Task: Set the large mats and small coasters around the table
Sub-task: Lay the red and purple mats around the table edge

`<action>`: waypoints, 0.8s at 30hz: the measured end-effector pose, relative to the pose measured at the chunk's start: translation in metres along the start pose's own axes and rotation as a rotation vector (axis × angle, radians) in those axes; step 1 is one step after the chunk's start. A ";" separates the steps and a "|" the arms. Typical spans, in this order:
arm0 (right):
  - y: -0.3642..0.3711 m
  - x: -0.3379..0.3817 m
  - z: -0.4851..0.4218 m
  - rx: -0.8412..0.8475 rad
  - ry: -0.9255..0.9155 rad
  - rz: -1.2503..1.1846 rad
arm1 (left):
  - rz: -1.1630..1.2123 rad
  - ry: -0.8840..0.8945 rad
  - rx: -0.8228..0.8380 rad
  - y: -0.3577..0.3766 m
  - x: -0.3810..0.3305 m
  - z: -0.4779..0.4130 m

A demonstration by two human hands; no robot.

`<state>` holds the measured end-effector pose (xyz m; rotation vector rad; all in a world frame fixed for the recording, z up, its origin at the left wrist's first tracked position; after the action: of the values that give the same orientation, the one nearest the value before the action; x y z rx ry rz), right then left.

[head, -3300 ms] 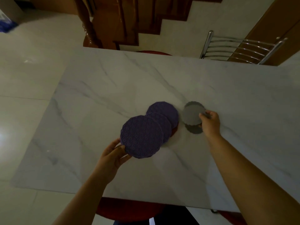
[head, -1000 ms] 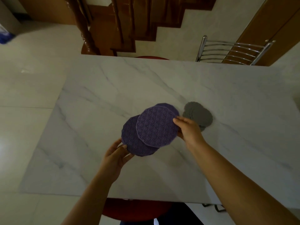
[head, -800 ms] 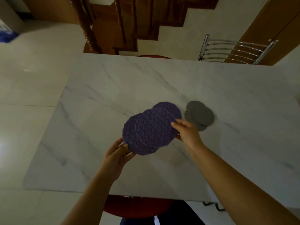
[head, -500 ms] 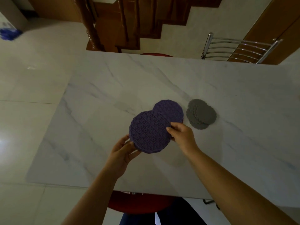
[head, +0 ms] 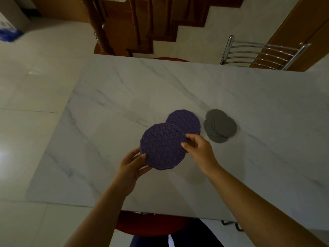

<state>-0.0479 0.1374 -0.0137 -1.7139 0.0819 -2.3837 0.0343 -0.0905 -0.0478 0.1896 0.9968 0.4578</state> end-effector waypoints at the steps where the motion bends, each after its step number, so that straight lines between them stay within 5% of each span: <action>1: 0.001 -0.001 -0.004 0.041 0.030 -0.019 | -0.002 0.007 -0.008 -0.003 0.000 -0.001; 6: -0.009 -0.015 -0.052 -0.046 0.278 -0.066 | 0.041 0.036 -0.038 -0.010 0.001 -0.004; 12: -0.022 -0.010 -0.108 -0.049 0.141 0.588 | 0.055 0.050 -0.073 -0.019 -0.003 -0.002; 16: -0.023 -0.007 -0.125 0.012 0.241 0.988 | 0.054 0.054 -0.105 -0.022 -0.003 0.002; 21: -0.026 -0.003 -0.130 -0.037 0.227 1.042 | 0.049 0.057 -0.127 -0.019 -0.006 0.003; 24: -0.029 0.000 -0.129 -0.104 0.108 0.798 | 0.060 0.052 -0.138 -0.017 -0.005 0.000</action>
<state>-0.1730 0.1559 -0.0505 -1.2419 0.7592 -1.8702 0.0366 -0.1081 -0.0499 0.0840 1.0085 0.5867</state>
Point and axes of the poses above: each hand's wrist, its own z-axis away from the middle knuckle, its own y-axis out of the palm, x = y × z, the point moved 4 cm from there along -z, towards the middle knuckle, and after that the axes turned 6 degrees about -z, right-handed, at the moved point
